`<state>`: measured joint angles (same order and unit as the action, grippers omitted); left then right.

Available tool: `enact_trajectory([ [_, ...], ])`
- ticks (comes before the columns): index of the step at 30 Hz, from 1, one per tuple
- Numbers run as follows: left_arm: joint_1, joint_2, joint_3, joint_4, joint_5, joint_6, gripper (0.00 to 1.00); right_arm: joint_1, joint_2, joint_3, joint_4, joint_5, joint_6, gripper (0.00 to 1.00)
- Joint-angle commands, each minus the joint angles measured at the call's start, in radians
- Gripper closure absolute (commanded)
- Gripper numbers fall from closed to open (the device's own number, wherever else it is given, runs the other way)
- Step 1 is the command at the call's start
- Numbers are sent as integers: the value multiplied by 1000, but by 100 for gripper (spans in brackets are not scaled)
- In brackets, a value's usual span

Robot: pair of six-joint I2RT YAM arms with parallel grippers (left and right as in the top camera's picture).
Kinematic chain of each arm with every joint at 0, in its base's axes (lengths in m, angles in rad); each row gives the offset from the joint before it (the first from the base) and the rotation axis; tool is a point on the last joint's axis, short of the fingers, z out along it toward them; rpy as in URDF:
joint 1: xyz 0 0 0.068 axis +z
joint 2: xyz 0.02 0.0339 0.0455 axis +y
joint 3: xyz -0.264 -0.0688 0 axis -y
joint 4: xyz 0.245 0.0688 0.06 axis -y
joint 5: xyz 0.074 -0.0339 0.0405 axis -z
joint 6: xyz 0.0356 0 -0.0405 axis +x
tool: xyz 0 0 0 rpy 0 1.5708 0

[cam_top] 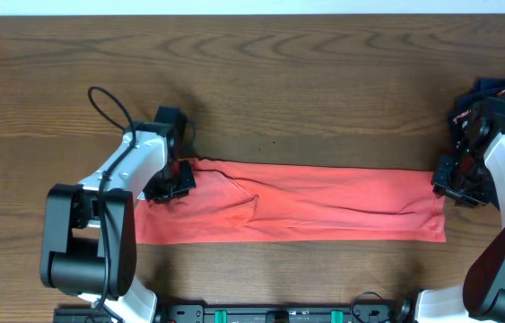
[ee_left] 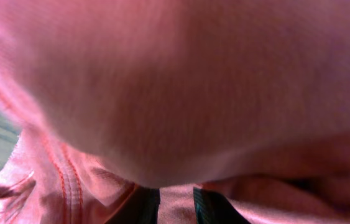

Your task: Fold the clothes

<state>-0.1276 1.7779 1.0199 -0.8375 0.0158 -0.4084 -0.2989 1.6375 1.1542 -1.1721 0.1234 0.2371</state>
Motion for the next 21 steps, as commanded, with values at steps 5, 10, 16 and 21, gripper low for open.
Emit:
enact_trajectory([
  [5, 60, 3, -48, 20, -24, -14, 78, -12, -14, -5, 1, -1, -29, 55],
  [10, 67, -30, -1, 10, -25, -8, 72, -13, -14, -6, 2, 0, -63, 51],
  [16, 67, -46, 6, 5, -25, -8, 67, -13, -14, -64, 64, 0, -82, 49],
  [21, 67, -48, 6, -27, -24, -8, 57, -13, -14, -165, 177, -8, -81, 41],
])
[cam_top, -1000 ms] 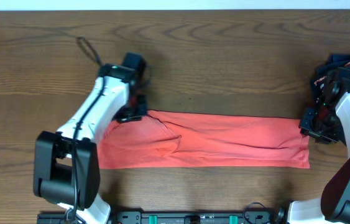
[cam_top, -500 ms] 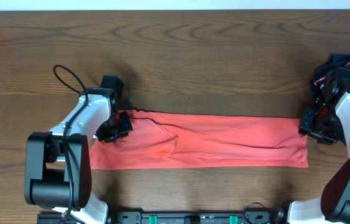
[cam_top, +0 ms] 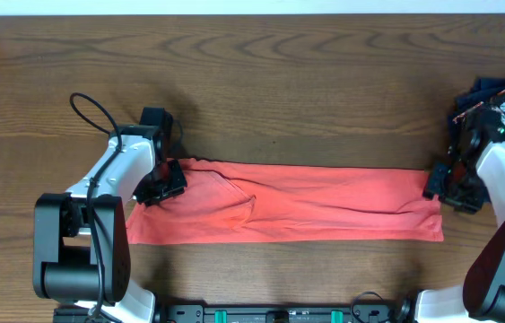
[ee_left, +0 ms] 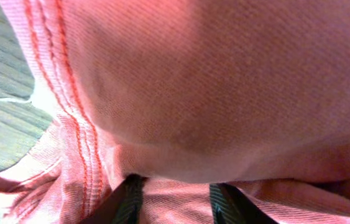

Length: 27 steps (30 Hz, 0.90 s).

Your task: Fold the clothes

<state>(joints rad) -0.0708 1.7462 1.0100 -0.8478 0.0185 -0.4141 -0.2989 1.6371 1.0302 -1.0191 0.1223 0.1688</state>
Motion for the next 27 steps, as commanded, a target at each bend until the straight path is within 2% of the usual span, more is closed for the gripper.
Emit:
enact_trajectory([
  [1, 10, -17, 16, -22, -27, -3, 56, -12, -14, -58, 47, -11, -13, 40],
  [7, 10, -24, 18, -26, -27, -3, 56, -12, -14, -188, 223, -26, -13, 33],
  [13, 10, -98, 22, -23, -27, -3, 55, -12, -14, -313, 382, -57, -14, 36],
  [16, 10, -156, 23, -18, -27, -3, 54, -12, -14, -350, 442, -83, -14, 48],
  [20, 10, -220, 23, -18, -27, -3, 50, -12, -14, -366, 462, -85, -13, 84],
  [22, 10, -238, 23, -21, -27, -3, 50, -13, -14, -365, 463, -85, -13, 96],
  [23, 10, -245, 23, -23, -27, -3, 50, -13, -14, -364, 463, -85, -13, 99],
  [27, 10, -257, 23, -29, -27, -3, 50, -13, -14, -341, 457, -85, 0, 99],
])
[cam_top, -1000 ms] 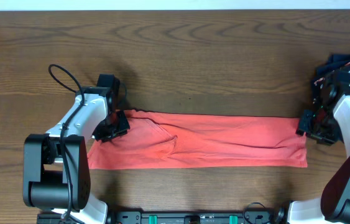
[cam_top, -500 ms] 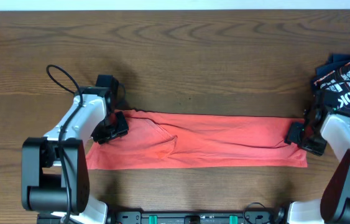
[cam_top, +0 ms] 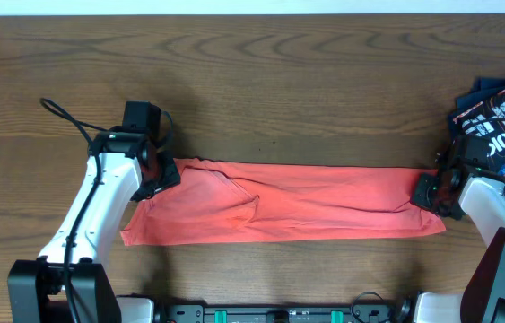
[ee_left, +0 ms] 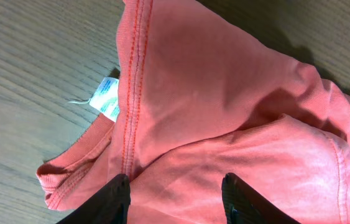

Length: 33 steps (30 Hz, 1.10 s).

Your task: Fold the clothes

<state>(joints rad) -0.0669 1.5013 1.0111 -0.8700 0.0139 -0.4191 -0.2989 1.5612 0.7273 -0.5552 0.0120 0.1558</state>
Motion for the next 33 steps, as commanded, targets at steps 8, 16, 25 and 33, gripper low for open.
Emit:
enact_trajectory([
  [8, 6, -13, 21, -7, -22, 2, 50, -12, 62, 234, -204, 140, 16, 99],
  [16, 6, -13, 21, -7, -23, 2, 45, 78, 62, 482, -455, 137, 10, 99],
  [25, 6, -13, 21, -8, -22, 2, 44, 387, 62, 487, -476, 90, 12, 99],
  [33, 6, -13, 21, -9, -22, 2, 44, 594, 64, 487, -465, 89, 76, 99],
])
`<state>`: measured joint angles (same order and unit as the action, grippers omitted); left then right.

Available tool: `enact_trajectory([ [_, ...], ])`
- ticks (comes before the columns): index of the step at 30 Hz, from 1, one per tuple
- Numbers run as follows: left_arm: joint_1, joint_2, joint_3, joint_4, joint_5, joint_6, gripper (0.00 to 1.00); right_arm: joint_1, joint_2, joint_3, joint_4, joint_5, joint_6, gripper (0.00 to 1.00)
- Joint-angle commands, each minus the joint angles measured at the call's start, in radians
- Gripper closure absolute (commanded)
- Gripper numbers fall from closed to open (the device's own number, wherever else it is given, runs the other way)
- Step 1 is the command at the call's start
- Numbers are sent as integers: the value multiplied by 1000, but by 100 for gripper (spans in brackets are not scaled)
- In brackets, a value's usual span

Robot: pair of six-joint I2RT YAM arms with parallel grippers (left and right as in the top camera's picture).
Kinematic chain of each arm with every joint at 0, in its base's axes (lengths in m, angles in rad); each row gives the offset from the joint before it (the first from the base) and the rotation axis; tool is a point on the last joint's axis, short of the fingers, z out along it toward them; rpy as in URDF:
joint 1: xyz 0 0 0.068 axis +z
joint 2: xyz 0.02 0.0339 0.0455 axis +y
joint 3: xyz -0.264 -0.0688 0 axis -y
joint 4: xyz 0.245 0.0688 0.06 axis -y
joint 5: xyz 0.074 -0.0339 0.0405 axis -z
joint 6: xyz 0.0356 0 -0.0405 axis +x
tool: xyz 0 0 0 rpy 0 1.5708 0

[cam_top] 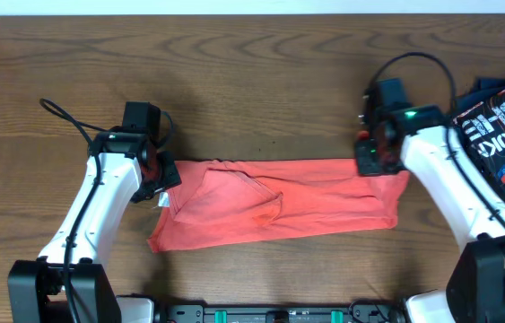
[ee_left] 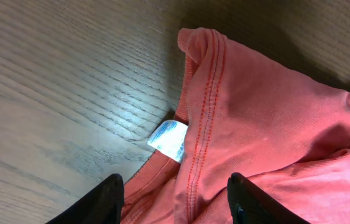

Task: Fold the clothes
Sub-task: 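Fold the strip's right end leftward with the right gripper toward the center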

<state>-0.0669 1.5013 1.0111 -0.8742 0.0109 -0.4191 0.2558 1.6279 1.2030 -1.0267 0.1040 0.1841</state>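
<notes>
A red garment [cam_top: 279, 206] lies as a long folded strip across the wooden table [cam_top: 261, 81]. My left gripper [cam_top: 164, 184] hovers over its left end. In the left wrist view that gripper [ee_left: 178, 205] is open, its fingers wide apart above the stitched collar [ee_left: 202, 99] and a white label [ee_left: 170, 140]. My right gripper [cam_top: 369, 160] sits at the strip's upper right corner. The cloth's right end is drawn in toward it, so it appears shut on the cloth. Its jaws are hidden under the wrist.
A pile of dark printed clothes [cam_top: 503, 135] lies at the table's right edge, beside the right arm. The table's far edge [cam_top: 252, 11] runs along the top of the overhead view. The arms' bases [cam_top: 288, 314] stand at the near edge.
My right gripper has moved from the strip's far right end to up and left over its upper right corner. The garment is shorter at both ends. The left gripper is still open, with more bare table under it.
At first the left wrist camera was pressed into red cloth at the strip's left end, with the right gripper at its right end. The left gripper then stood higher and open over the collar. Now the right gripper has come inward with the right end, and the strip is shorter.
</notes>
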Motion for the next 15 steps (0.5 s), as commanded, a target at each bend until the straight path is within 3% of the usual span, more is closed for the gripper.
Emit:
enact_trajectory([
  [1, 6, -13, 21, -6, -19, 2, 44, 57, 1, 11, 13, -4, 47, 99],
  [15, 6, -13, 21, -14, -19, 2, 44, 170, 128, 11, 21, -68, 47, 99],
])
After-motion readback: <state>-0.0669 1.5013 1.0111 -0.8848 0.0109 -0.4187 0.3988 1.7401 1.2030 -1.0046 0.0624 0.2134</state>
